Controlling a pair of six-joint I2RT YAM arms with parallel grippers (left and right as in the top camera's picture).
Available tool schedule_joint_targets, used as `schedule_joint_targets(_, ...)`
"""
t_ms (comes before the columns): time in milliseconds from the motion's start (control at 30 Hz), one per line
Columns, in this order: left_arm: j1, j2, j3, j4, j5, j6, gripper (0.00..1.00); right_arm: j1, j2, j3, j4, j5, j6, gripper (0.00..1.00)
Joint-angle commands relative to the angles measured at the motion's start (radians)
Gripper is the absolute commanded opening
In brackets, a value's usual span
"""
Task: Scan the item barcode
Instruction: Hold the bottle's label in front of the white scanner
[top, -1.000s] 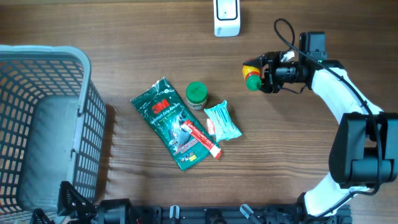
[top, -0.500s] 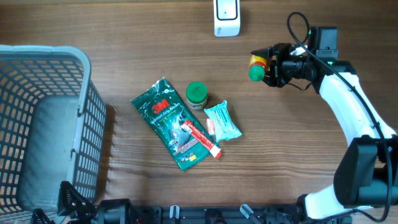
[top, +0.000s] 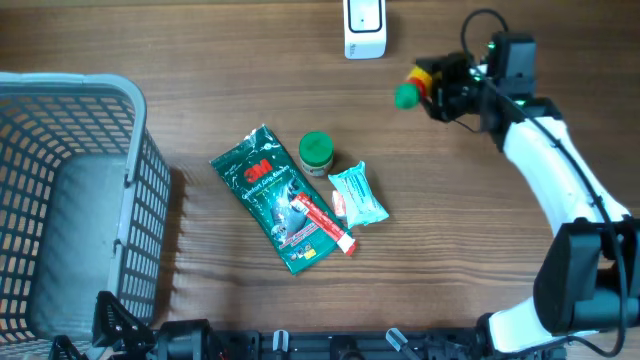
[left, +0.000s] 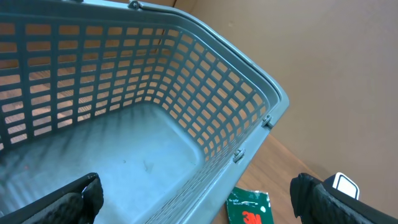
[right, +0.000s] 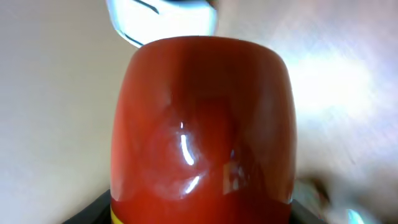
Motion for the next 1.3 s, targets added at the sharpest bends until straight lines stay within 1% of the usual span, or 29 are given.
schedule_joint_targets(0, 0.003, -0.009, -0.016, -0.026, 0.009, -0.007, 1.0, 0.129, -0.014, 0.012, 0.129, 0.372, 0.015, 0.29)
schedule_joint_targets(67, 0.003, -0.009, -0.016, -0.026, 0.009, -0.007, 1.0, 0.177, -0.006, 0.013, 0.186, 0.512, 0.016, 0.29)
schedule_joint_targets(100, 0.003, -0.009, -0.016, -0.026, 0.009, -0.007, 1.0, 0.204, 0.011, 0.013, 0.238, 0.603, 0.016, 0.27)
schedule_joint_targets(200, 0.003, -0.009, -0.016, -0.026, 0.009, -0.007, 1.0, 0.223, 0.076, 0.029, 0.367, 0.667, 0.008, 0.27)
schedule_joint_targets(267, 0.003, -0.009, -0.016, -0.026, 0.009, -0.007, 1.0, 0.222, 0.158, 0.092, 0.431, 0.671, -0.036, 0.27)
schedule_joint_targets(400, 0.003, -0.009, -0.016, -0.026, 0.009, -0.007, 1.0, 0.222, 0.353, 0.3, 0.421, 0.692, -0.072, 0.28)
schedule_joint_targets(467, 0.003, -0.009, -0.016, -0.026, 0.009, -0.006, 1.0, 0.222, 0.48, 0.46, 0.385, 0.692, -0.075, 0.29)
schedule_joint_targets(600, 0.003, -0.009, -0.016, -0.026, 0.009, -0.007, 1.0, 0.222, 0.656, 0.684, 0.361, 0.702, -0.091, 0.33)
schedule_joint_targets(700, 0.003, -0.009, -0.016, -0.026, 0.009, -0.007, 1.0, 0.222, 0.719, 0.755, 0.351, 0.711, -0.097, 0.33)
schedule_joint_targets(867, 0.003, -0.009, -0.016, -0.026, 0.009, -0.006, 1.0, 0.222, 0.743, 0.768, 0.347, 0.719, -0.119, 0.33)
schedule_joint_targets(967, 0.003, -0.009, -0.016, -0.026, 0.009, -0.007, 1.0, 0.222, 0.743, 0.768, 0.307, 0.732, -0.126, 0.34)
schedule_joint_targets(1033, 0.003, -0.009, -0.016, -0.026, 0.009, -0.006, 1.0, 0.216, 0.735, 0.768, 0.276, 0.716, -0.161, 0.34)
schedule_joint_targets(1133, 0.003, -0.009, -0.016, -0.026, 0.009, -0.007, 1.0, 0.175, 0.661, 0.768, 0.101, 0.699, -0.167, 0.32)
schedule_joint_targets(1200, 0.003, -0.009, -0.016, -0.026, 0.009, -0.007, 1.0, 0.127, 0.599, 0.768, -0.014, 0.7, -0.175, 0.32)
schedule_joint_targets(1267, 0.003, -0.009, -0.016, -0.026, 0.009, -0.006, 1.0, 0.06, 0.533, 0.768, -0.122, 0.7, -0.215, 0.31)
